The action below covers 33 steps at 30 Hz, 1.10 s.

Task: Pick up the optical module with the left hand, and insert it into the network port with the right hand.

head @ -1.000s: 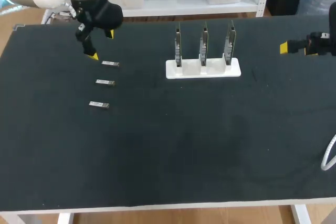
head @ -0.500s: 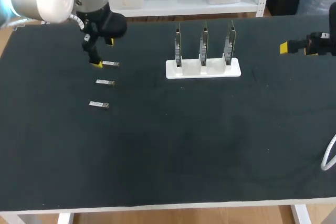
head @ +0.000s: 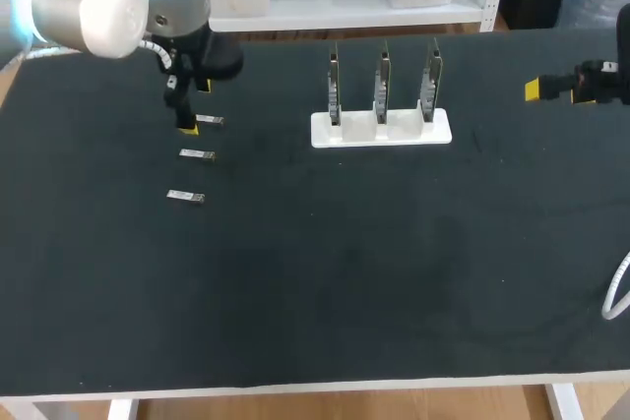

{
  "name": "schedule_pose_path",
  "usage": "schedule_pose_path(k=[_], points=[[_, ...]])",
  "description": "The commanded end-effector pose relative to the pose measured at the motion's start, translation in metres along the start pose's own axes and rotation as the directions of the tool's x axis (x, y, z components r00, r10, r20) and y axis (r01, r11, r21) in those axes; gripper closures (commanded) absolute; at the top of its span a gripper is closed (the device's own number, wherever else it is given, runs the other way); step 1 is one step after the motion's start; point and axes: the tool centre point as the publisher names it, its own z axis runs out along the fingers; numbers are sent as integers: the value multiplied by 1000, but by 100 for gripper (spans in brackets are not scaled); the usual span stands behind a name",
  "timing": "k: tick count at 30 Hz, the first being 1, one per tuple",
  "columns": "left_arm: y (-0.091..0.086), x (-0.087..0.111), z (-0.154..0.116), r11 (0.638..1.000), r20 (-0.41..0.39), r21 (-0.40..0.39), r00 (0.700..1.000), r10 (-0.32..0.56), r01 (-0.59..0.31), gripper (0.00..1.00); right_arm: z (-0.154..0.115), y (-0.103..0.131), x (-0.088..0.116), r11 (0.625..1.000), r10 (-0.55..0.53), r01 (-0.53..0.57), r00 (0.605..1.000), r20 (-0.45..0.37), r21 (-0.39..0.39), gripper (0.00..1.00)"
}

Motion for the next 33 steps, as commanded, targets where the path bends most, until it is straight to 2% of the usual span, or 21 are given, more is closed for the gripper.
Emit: schedule_pose_path(k=[1, 6, 14, 26, 33], points=[[5, 0, 2, 1000, 0, 4, 1000, 1, -1, 0, -1, 2, 0, 1000, 1, -1, 1000, 0, 9, 0], [10, -1, 7, 1000, 22, 15, 999, -26, 26, 0, -1, 2, 0, 1000, 1, -1, 1000, 0, 9, 0], [17, -4, 11, 999, 44, 37, 999, -19, 18, 0, -1, 2, 0, 1000, 1, -1, 1000, 0, 9, 0], [21, -2, 18, 997, 31, 81, 999, -16, 13, 0, -1, 2, 0, 1000, 1, -1, 1000, 0, 9, 0], [18, 6, 20, 998, -1, 4, 998, -65, 65, 0, -1, 2, 0, 1000, 1, -1, 1000, 0, 9, 0]])
